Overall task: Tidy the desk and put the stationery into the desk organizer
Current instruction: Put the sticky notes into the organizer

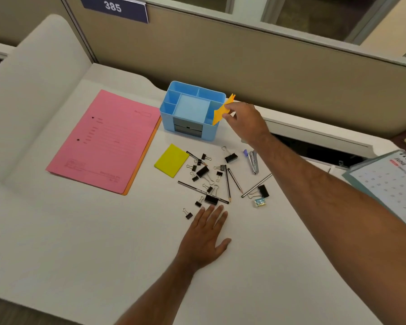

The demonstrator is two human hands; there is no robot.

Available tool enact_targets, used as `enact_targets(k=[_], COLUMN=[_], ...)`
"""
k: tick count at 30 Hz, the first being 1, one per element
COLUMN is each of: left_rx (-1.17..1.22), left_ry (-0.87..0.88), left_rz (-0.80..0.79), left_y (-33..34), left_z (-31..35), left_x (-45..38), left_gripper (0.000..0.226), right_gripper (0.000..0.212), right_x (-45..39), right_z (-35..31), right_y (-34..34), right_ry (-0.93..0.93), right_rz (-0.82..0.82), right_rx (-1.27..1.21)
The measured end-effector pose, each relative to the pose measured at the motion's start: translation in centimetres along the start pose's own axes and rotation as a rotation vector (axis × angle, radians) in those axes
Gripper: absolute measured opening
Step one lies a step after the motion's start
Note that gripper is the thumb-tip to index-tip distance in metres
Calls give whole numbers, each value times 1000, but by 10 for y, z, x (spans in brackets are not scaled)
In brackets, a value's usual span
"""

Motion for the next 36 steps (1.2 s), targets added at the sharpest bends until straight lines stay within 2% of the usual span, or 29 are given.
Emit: enact_targets(k=[6, 10, 13, 19, 28, 33, 36], left_rx=[-2, 2, 10, 8, -34, -24, 12], left_ry=[-5, -2, -5, -10, -66, -131, -122], left_rz=[0, -2, -13, -39, -116, -88, -77], left_y=[0, -1, -1, 2, 0, -1, -4], left_z=[1, 1, 1, -1, 6, 13, 29], left_x=[0, 0, 0, -1, -6, -10, -15], left_gripper=[71, 70, 71, 73, 73, 77, 83], right_gripper=[34, 41, 37, 28, 19, 19, 20], right_x=[-6, 2, 23, 99, 240, 304, 336], right_z=[-6, -3, 3, 44, 121, 158, 176], right_y=[15, 18, 17, 22, 25, 19, 8], right_ry=[-25, 18, 32, 124, 326, 396, 444], right_rz=[-78, -76, -50, -12, 10, -25, 19], right_rx=[97, -16, -78, -179, -196, -155, -144])
Point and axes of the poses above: each hand's wrist, its own x-axis away from the middle knuckle, its own y-axis out of the palm, z = x × y, the point moved 8 cm from there along -x, towards the middle knuckle, and after that the axes turned 3 degrees about -z, right-handed, at the moved point
